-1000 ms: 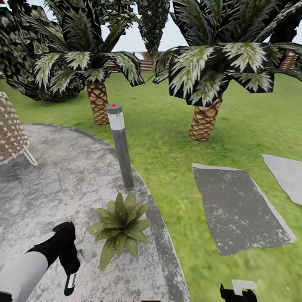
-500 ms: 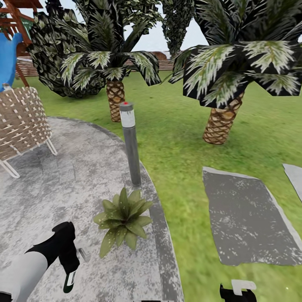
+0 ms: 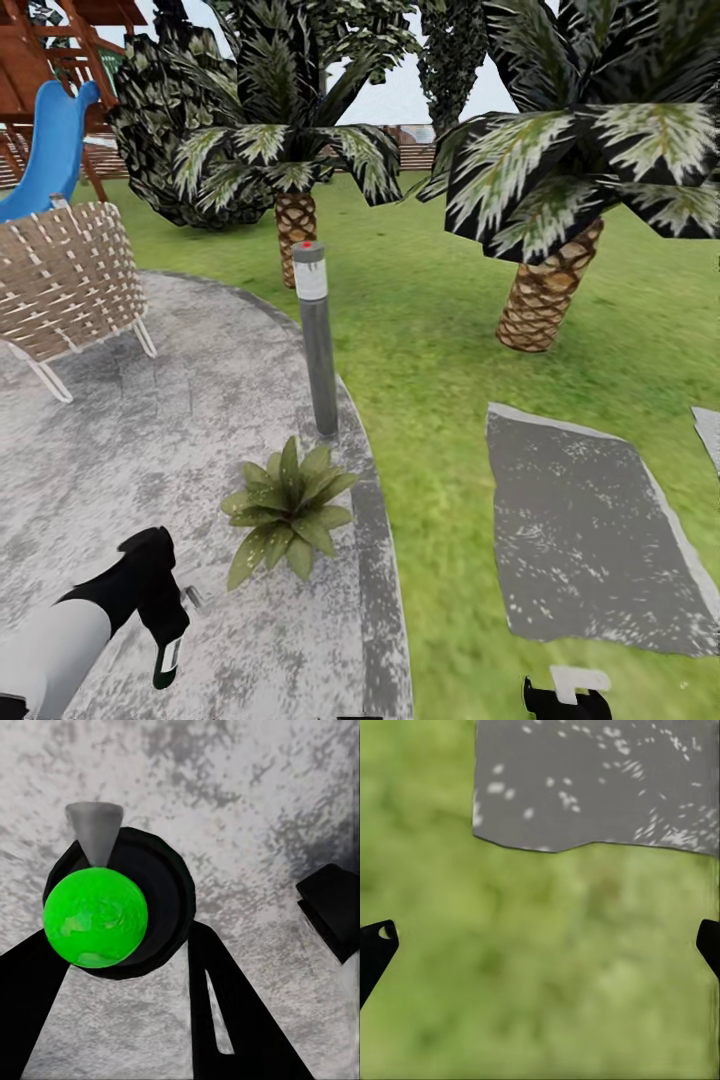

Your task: Pick up the pesticide atomizer in the garden and spray insectifuge to fully cover both potted plants in the garden.

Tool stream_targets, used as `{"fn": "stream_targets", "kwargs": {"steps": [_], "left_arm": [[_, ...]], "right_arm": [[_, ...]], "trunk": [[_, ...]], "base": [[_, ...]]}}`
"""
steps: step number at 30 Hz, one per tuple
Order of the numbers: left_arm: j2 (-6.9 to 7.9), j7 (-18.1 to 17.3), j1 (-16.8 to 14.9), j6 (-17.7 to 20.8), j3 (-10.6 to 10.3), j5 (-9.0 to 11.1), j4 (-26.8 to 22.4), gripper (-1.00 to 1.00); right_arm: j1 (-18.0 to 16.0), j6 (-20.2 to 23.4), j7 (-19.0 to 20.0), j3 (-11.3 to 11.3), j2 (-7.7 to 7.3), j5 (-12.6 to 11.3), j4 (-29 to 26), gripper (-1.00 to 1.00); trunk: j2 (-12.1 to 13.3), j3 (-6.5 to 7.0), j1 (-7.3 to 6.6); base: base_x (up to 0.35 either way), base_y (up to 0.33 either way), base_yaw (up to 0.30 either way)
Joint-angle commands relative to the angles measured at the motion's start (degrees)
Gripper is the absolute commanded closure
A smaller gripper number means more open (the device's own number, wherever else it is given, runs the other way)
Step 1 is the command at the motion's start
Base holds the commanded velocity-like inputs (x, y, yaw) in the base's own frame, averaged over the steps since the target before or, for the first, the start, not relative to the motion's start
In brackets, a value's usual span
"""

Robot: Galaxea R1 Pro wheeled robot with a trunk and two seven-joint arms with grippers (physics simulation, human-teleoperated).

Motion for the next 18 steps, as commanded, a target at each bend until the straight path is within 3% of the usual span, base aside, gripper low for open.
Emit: {"fn": "stream_targets", "kwargs": {"steps": [1, 9, 14, 18], "left_arm": [[0.04, -0.42, 0.00, 0.39, -0.07, -0.17, -0.16, 1.00], [-0.77, -0.42, -0.01, 0.46, 0.09, -0.12, -0.58, 1.00], [-1.79, -1.06, -0.21, 0.70, -0.14, -0.12, -0.87, 1.00], [-1.95, -7.54, -1.67, 4.73, -0.65, -0.70, -1.38, 1.00]], "right_arm": [[-0.01, -0.07, -0.15, 0.49, 0.00, -0.42, -0.02, -1.00], [-0.01, -0.07, -0.15, 0.49, 0.00, -0.42, -0.02, -1.00], [-0.01, -0.07, -0.15, 0.50, 0.08, -0.40, -0.02, -1.00], [-0.01, -0.07, -0.15, 0.49, 0.05, -0.42, -0.02, -1.00]], "trunk": [[-0.02, -0.05, 0.00], [-0.02, -0.05, 0.00], [-0.02, -0.05, 0.00], [-0.02, -0.05, 0.00]], "base": [[0.158, -0.229, 0.001], [0.263, -0.153, 0.005], [0.119, -0.037, 0.230], [0.005, -0.002, 0.271]]}}
